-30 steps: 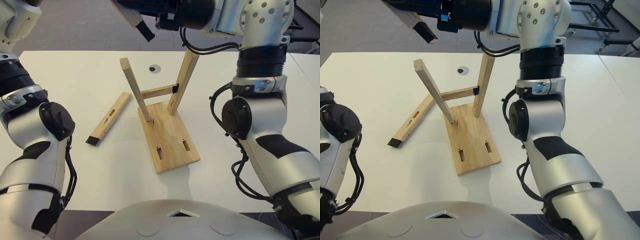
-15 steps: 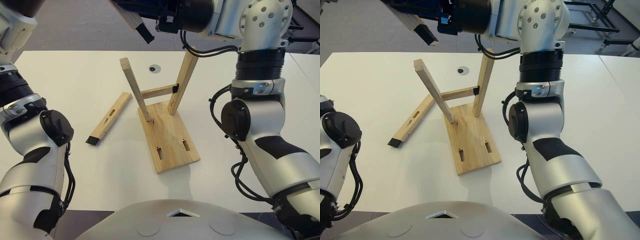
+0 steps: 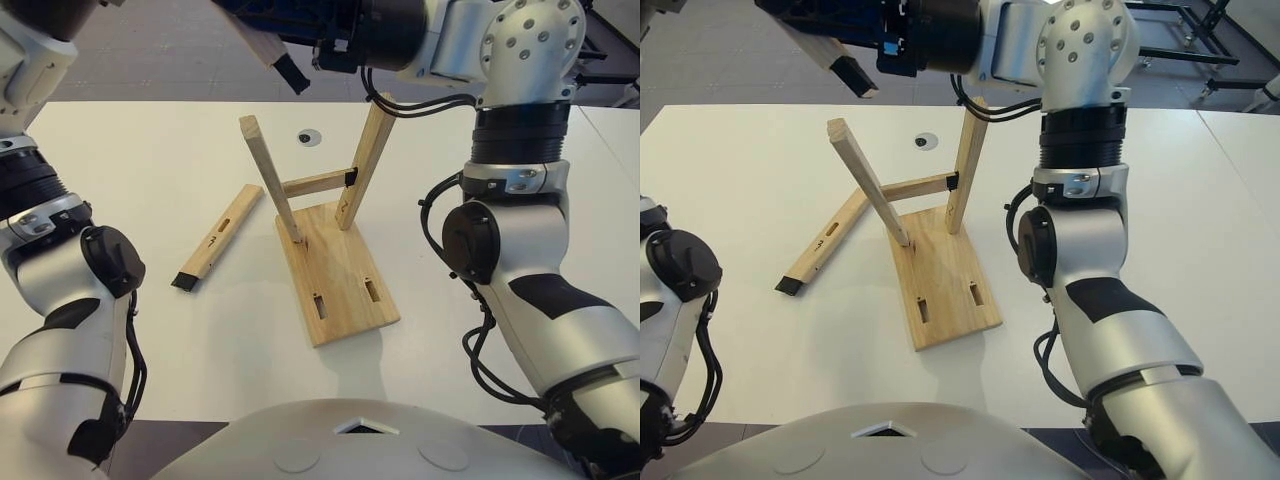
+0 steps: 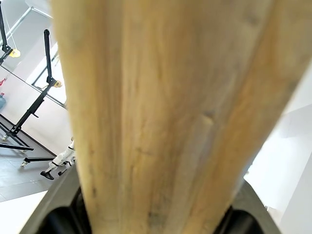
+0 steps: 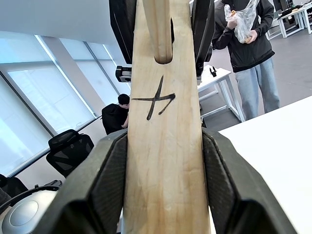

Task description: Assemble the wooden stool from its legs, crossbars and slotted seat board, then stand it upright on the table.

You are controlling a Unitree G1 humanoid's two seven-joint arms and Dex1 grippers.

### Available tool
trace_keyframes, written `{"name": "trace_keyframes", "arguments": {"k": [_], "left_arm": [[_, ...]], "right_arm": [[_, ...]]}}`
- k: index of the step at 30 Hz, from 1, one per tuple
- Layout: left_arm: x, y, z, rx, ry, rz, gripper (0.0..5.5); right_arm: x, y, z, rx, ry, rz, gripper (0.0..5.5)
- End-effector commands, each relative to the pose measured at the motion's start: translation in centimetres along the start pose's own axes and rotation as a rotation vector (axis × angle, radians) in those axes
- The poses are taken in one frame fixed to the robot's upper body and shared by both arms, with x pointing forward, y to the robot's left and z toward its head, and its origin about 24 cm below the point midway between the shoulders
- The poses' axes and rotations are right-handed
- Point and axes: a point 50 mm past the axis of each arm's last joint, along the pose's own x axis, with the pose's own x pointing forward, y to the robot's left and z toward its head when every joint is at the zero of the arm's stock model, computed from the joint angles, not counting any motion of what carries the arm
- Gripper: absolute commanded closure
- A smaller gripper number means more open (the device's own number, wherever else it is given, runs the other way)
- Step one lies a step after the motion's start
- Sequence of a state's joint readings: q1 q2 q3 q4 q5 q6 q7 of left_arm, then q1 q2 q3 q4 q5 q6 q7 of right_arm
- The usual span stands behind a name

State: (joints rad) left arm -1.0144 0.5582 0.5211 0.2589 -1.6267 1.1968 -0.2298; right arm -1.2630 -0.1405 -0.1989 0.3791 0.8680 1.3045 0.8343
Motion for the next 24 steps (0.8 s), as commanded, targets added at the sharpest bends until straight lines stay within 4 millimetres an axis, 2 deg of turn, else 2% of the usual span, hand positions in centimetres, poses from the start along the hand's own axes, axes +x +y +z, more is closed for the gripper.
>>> {"name": "trace_keyframes", "arguments": {"k": [1,2,7,10,14,16,20,22,24], "left_arm": [[-0.7,0.7,-0.2,0.003,0.025,0.058,3.36],[-0.7,0.6,-0.1,0.007,0.026,0.059,3.36],[-0.9,0.6,-0.1,0.01,0.036,0.061,3.47],[-0.9,0.5,0.0,0.018,0.034,0.067,3.47],[-0.9,-0.1,0.5,0.044,0.03,0.067,3.47],[-1.2,-0.4,0.8,0.061,0.025,0.077,3.47],[-1.8,-0.7,1.1,0.09,0.029,0.105,3.47],[-2.4,-1.3,1.0,0.127,0.057,0.122,3.47],[-3.3,-1.9,0.8,0.173,0.098,0.155,3.47]], "right_arm": [[-0.3,0.4,0.4,-0.101,-0.051,0.01,3.46],[-0.3,0.5,0.1,-0.114,-0.041,0.019,3.07],[-0.8,0.2,-0.8,-0.145,-0.026,-0.005,2.27],[-1.2,-0.1,-0.8,-0.139,-0.026,-0.021,1.72],[-2.7,-0.2,0.2,-0.175,-0.038,-0.078,0.95],[-4.0,0.2,1.5,-0.197,-0.064,-0.104,0.55],[-7.0,1.0,3.8,-0.262,-0.118,-0.185,0.1],[-9.7,0.9,4.9,-0.311,-0.171,-0.257,0.1],[-13.3,1.4,6.3,-0.378,-0.243,-0.36,0.1]]}}
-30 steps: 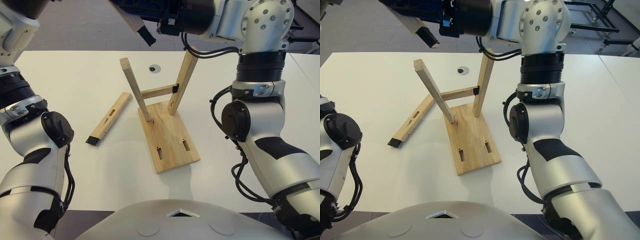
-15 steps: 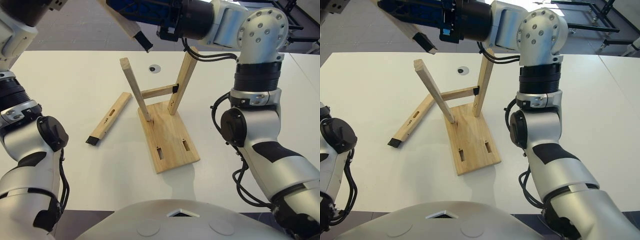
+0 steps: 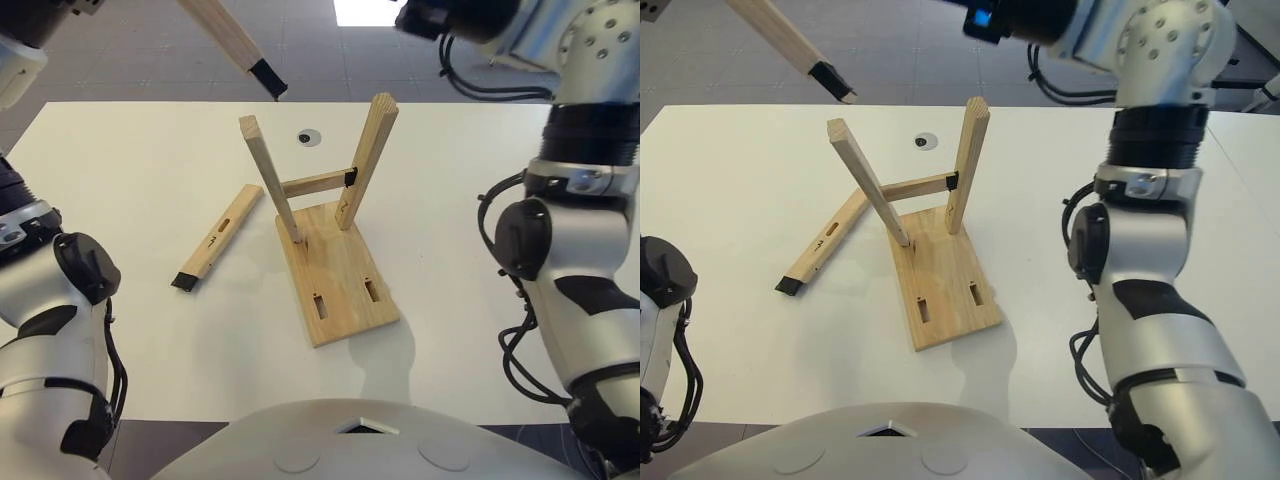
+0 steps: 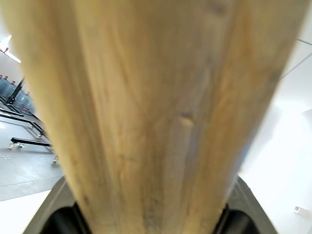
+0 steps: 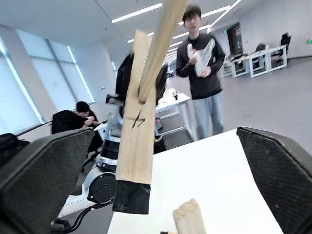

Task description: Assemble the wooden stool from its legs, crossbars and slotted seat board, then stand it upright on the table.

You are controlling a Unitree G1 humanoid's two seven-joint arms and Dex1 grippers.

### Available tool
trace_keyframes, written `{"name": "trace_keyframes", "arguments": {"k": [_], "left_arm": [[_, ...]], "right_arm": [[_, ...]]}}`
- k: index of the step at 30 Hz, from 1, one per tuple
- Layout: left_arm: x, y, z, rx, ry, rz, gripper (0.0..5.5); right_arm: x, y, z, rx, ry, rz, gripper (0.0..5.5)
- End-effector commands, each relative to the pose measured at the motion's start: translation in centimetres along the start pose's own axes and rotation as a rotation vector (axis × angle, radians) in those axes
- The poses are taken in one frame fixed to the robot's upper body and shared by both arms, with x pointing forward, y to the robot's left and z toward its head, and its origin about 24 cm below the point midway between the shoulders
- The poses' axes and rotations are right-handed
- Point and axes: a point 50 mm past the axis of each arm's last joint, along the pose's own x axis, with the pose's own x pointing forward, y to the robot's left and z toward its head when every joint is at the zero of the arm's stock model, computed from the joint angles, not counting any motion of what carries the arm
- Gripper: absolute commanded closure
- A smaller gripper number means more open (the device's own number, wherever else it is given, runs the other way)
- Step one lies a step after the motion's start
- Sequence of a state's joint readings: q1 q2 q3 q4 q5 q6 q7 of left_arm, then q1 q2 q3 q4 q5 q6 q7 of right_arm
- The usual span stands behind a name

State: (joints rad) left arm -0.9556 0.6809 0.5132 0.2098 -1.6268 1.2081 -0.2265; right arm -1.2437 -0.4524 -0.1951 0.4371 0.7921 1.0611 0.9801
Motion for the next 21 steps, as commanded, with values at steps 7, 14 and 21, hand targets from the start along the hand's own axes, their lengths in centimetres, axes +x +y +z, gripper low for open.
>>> {"name": "trace_keyframes", "arguments": {"k": [7,14,21], "left_arm": [[-3.7,-5.1,-0.7,0.315,0.136,0.06,3.47],[-4.8,-8.1,-1.7,0.348,0.026,-0.009,3.47],[-3.8,-6.9,-6.8,0.203,-0.083,0.03,3.47]], "right_arm": [[-16.0,-1.9,3.8,-0.215,-0.054,-0.561,0.1],[-22.3,-1.7,-5.1,-0.007,0.365,-0.589,0.1],[-20.8,2.4,-16.4,0.131,0.754,-0.301,0.1]]}}
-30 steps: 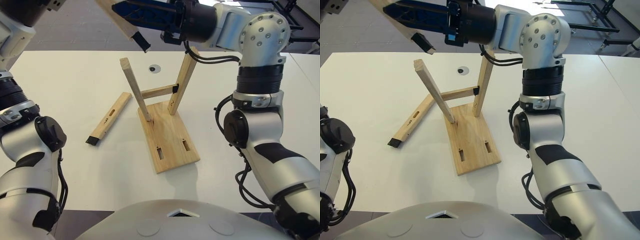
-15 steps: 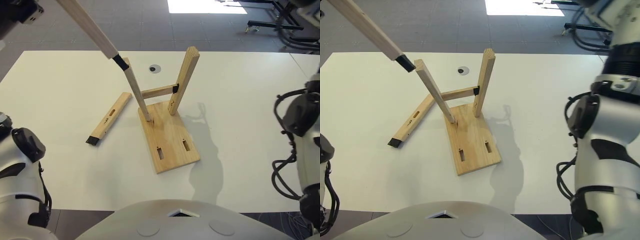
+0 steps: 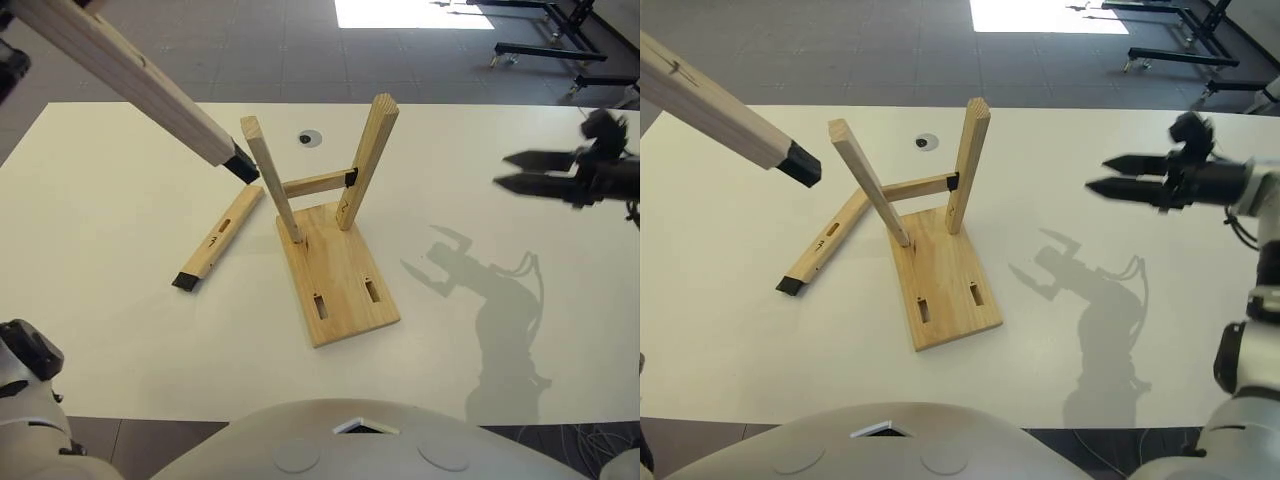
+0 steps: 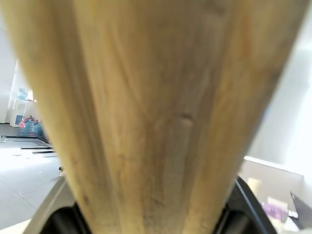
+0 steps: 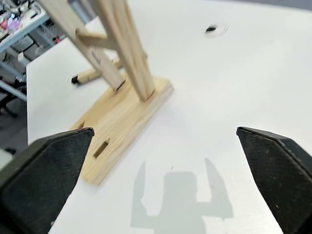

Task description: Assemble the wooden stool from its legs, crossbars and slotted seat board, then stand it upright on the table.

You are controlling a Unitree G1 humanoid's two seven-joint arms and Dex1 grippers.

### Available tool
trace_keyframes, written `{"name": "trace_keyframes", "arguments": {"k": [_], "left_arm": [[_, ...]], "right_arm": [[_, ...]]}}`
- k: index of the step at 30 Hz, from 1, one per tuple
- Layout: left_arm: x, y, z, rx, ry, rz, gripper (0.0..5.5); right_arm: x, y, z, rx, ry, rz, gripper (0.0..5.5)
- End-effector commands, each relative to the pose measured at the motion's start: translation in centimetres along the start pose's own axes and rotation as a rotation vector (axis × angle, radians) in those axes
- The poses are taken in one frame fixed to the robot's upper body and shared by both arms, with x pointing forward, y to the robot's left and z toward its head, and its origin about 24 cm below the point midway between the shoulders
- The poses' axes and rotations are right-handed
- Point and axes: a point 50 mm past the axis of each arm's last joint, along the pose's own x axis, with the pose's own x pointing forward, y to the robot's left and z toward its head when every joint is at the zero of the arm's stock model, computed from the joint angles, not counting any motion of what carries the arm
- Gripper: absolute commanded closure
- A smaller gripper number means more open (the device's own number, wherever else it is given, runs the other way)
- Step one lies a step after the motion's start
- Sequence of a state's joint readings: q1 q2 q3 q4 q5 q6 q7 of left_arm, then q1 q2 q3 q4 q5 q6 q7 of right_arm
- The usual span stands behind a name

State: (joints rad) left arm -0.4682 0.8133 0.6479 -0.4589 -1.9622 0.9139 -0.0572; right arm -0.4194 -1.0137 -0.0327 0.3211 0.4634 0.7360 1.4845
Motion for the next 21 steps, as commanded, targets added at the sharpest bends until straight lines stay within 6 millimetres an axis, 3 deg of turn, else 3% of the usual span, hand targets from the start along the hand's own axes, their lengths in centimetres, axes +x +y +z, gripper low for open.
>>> {"name": "trace_keyframes", "arguments": {"k": [1,5,10,15,18,21], "left_arm": [[0.8,-0.5,-3.8,-0.127,-0.036,0.03,3.47],[0.9,-0.8,-6.7,-0.231,0.03,0.046,3.47],[-0.3,-1.6,-9.2,-0.139,0.207,0.109,3.47],[-0.9,-3.1,-13.4,-0.043,0.328,0.126,3.47],[-1.0,-3.1,-14.4,-0.045,0.31,0.135,3.47],[-1.4,-2.9,-15.0,-0.054,0.301,0.16,3.47]], "right_arm": [[3.0,3.0,-3.3,-0.068,0.14,0.107,0.1],[4.8,2.6,-3.7,-0.03,0.1,0.062,0.1],[6.1,1.4,-3.1,-0.018,0.076,0.002,0.1],[7.4,1.8,-3.5,-0.002,0.115,0.046,0.1],[7.2,3.1,-4.0,-0.088,0.161,0.146,0.1],[5.5,4.3,-4.5,-0.188,0.193,0.249,0.1]]}}
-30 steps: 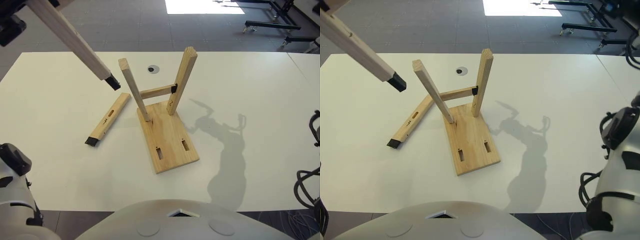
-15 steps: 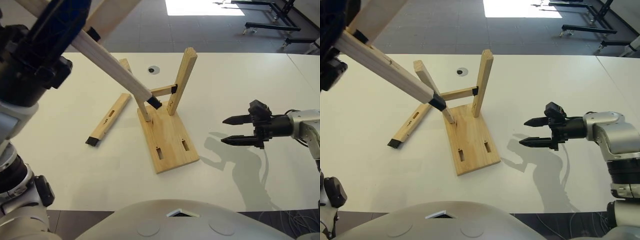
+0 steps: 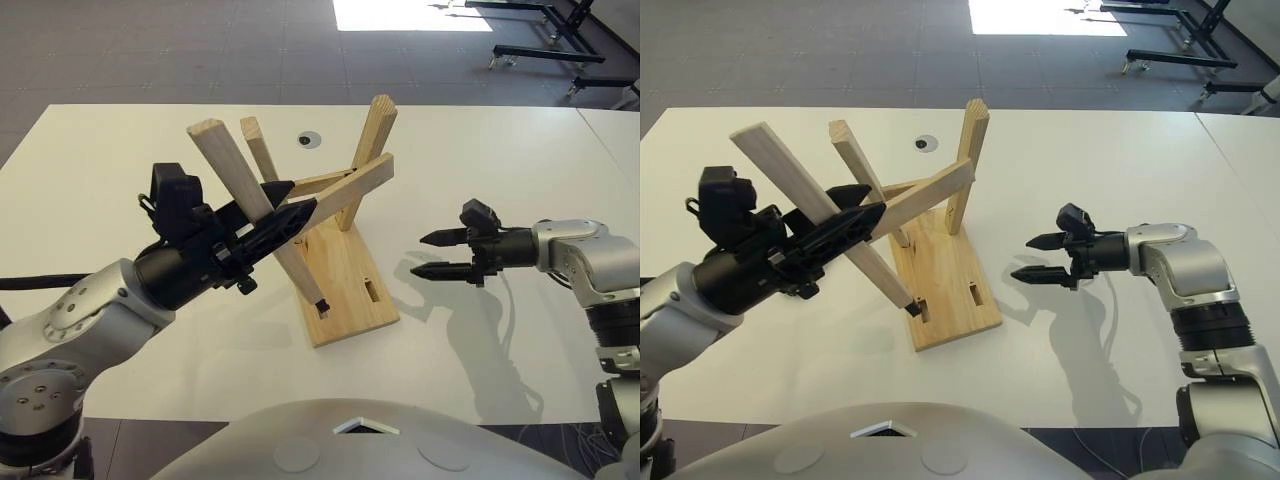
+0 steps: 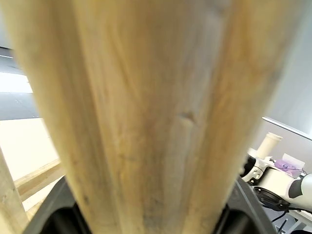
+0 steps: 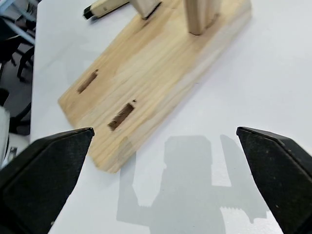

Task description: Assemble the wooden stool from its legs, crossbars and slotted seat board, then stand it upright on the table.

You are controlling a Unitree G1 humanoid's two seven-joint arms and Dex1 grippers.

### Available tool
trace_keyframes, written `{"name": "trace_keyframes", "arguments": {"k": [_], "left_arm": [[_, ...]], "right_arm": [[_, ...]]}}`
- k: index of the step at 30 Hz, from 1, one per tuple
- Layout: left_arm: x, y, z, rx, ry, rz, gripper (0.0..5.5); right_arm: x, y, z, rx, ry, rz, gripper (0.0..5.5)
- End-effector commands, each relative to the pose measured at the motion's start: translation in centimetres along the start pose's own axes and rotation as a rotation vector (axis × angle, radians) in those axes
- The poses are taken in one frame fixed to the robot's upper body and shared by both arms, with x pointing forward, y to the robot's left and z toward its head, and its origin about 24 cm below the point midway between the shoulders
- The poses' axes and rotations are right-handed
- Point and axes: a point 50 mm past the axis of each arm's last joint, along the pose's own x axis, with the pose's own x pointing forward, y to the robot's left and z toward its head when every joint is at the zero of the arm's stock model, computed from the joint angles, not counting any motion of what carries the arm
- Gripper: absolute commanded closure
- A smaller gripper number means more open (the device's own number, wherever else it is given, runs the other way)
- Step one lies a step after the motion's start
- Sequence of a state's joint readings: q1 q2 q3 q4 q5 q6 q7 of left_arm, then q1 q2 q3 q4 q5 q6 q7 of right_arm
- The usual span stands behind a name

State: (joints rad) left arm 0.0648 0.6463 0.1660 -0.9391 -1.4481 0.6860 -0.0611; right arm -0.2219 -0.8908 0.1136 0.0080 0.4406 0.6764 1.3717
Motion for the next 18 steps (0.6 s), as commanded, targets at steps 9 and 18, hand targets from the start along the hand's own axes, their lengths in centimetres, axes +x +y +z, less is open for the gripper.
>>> {"name": "trace_keyframes", "arguments": {"k": [9,18], "left_arm": [[-0.1,0.3,-1.8,0.002,-0.012,0.028,3.47],[-0.3,1.0,-1.3,0.024,0.002,0.025,3.47]], "right_arm": [[2.0,3.7,-0.2,-0.455,-0.152,-0.03,0.1],[4.6,5.3,-2.9,-0.652,-0.039,0.0,0.1]]}}
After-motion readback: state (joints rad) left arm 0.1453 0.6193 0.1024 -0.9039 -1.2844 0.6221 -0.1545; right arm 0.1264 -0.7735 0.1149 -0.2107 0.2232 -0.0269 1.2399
